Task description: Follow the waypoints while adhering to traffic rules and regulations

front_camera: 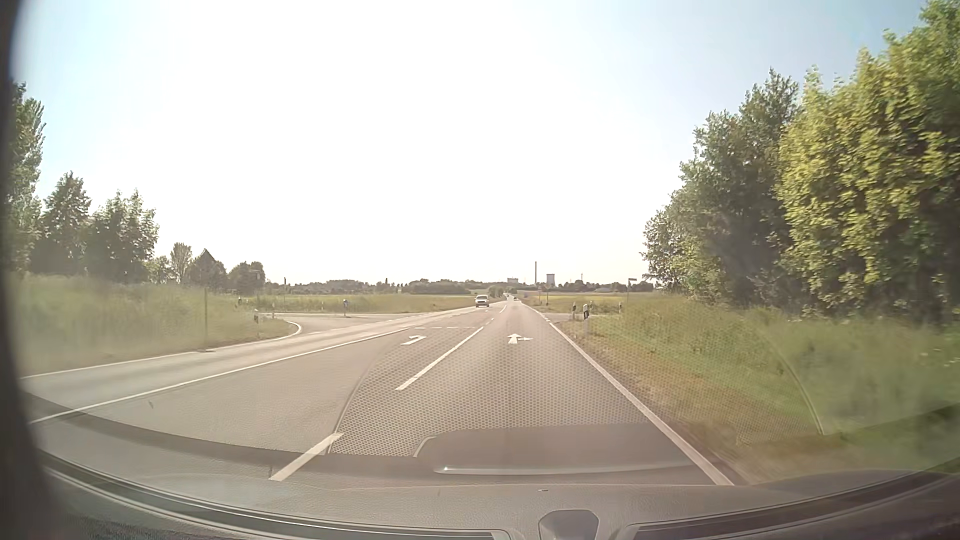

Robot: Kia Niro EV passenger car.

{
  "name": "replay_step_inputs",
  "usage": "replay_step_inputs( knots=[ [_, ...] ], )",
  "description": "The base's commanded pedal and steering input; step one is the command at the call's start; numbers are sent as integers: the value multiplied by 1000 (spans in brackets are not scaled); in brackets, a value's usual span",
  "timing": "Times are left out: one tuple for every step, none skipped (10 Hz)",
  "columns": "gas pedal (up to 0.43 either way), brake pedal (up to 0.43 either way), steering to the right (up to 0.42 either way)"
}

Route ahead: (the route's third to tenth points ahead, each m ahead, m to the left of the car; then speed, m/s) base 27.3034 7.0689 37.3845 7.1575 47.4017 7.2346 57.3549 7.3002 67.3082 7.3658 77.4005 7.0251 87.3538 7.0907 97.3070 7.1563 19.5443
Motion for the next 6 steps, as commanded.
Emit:
replay_step_inputs(
  knots=[
    [157,6,0],
    [157,6,0],
    [157,6,2],
    [157,6,2],
    [169,6,2],
    [169,6,2]
  ],
)
